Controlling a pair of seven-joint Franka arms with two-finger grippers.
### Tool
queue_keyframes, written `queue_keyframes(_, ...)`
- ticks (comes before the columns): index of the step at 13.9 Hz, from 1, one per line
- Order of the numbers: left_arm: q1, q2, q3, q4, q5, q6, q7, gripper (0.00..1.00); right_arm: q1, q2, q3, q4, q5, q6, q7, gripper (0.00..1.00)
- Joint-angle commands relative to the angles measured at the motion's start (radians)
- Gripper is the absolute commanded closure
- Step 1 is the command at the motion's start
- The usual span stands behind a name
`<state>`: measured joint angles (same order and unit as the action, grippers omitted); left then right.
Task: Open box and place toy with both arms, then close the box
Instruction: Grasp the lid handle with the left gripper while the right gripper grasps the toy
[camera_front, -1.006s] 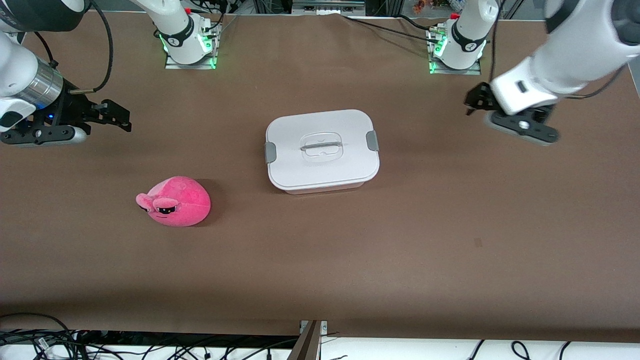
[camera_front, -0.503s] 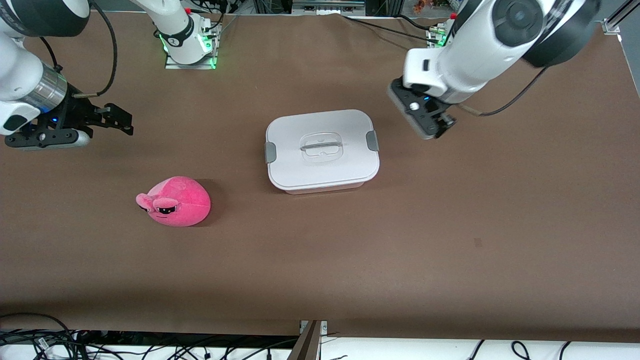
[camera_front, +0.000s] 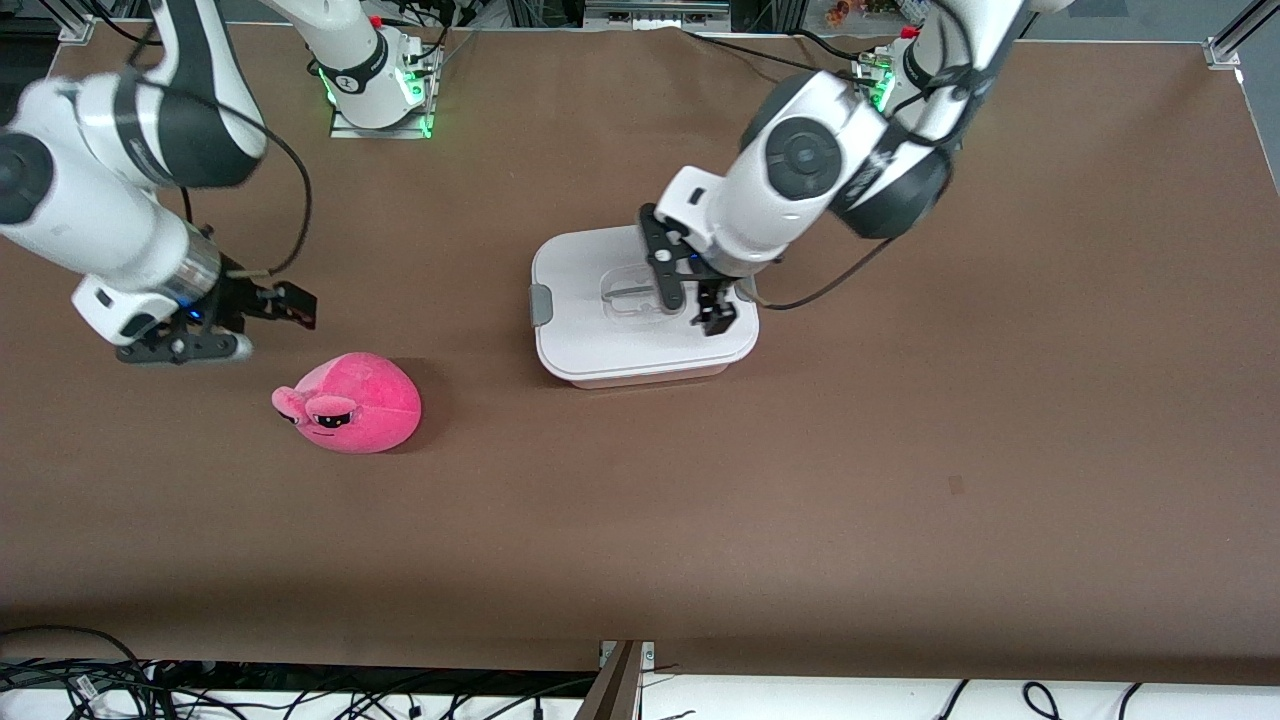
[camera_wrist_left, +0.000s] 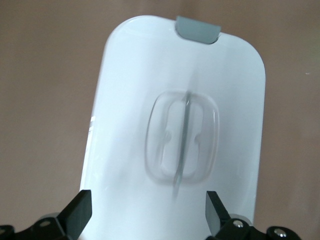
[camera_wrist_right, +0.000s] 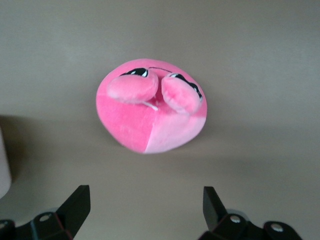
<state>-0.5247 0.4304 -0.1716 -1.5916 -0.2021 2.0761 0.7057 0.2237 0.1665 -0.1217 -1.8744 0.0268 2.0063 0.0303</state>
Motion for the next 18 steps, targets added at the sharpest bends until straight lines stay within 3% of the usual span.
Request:
queue_keyframes(1, -0.063, 0.066, 0.018, 0.032, -0.013, 0.079, 0.032, 0.00, -0.014, 0.080, 0.017, -0.021, 0.005, 0.116, 0.019, 0.00)
queue_keyframes(3, -0.061, 0.082, 0.015, 0.030, 0.026, 0.126, 0.032, 0.00, -0.012, 0.099, 0.020, -0.098, 0.007, 0.237, 0.019, 0.00)
queue_keyframes(4, -0.063, 0.093, 0.015, 0.028, 0.027, 0.146, 0.034, 0.21, -0.012, 0.103, 0.020, -0.136, 0.007, 0.296, 0.019, 0.00)
queue_keyframes(6, -0.064, 0.102, 0.015, 0.025, 0.027, 0.153, 0.031, 0.80, -0.014, 0.129, 0.020, -0.173, 0.007, 0.386, 0.019, 0.00)
queue_keyframes(7, -0.066, 0.100, 0.015, 0.025, 0.026, 0.142, 0.029, 0.86, -0.014, 0.154, 0.022, -0.170, 0.008, 0.412, 0.019, 0.00)
queue_keyframes(8, -0.064, 0.100, 0.015, 0.024, 0.026, 0.130, 0.032, 1.00, -0.014, 0.174, 0.022, -0.167, 0.012, 0.446, 0.017, 0.02)
queue_keyframes(10, -0.061, 0.093, 0.015, 0.016, 0.026, 0.095, 0.028, 1.00, -0.014, 0.202, 0.022, -0.167, 0.041, 0.497, 0.011, 0.16)
queue_keyframes(14, -0.060, 0.071, 0.014, 0.015, 0.023, 0.053, 0.029, 1.00, -0.014, 0.197, 0.020, -0.155, 0.042, 0.489, -0.015, 0.88)
queue_keyframes(15, -0.061, 0.067, 0.012, 0.018, 0.023, 0.035, 0.029, 1.00, -0.014, 0.194, 0.022, -0.155, 0.042, 0.488, -0.032, 1.00)
queue_keyframes(18, -0.061, 0.025, 0.004, 0.025, 0.013, -0.007, 0.032, 1.00, -0.014, 0.188, 0.020, -0.147, 0.042, 0.486, -0.041, 1.00)
